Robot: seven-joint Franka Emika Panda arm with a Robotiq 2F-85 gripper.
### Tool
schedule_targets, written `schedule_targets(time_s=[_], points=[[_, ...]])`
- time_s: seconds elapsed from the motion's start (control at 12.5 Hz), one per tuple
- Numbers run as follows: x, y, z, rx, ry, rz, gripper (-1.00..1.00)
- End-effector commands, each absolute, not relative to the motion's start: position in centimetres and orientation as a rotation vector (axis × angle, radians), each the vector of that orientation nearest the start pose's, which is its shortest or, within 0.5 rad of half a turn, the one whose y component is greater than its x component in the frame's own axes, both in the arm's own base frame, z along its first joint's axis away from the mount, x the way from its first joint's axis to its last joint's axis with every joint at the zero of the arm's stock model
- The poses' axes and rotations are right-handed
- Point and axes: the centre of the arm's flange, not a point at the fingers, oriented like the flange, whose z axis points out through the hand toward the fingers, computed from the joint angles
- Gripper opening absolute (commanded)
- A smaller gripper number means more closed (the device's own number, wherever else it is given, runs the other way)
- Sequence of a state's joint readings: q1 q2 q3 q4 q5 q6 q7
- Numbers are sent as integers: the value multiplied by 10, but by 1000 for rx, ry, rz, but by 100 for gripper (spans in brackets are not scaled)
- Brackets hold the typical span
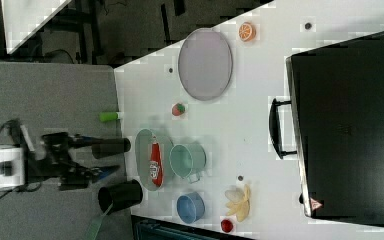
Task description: Pick ketchup from strainer and place it on the table
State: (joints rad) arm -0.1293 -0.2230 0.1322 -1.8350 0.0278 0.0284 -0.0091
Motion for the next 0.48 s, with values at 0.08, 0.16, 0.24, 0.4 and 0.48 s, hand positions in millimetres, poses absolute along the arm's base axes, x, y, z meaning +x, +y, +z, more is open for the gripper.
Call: schedule_targets(time_s=[0.08,0.16,0.24,0.4,0.48], points=[[497,82,588,-2988,1072,90,100],[495,109,583,-3021,996,86,100],[492,139,578,-3054,913,84,100],[481,198,568,-3105,740,65,100],[476,224,562,-3119,663,54,100]])
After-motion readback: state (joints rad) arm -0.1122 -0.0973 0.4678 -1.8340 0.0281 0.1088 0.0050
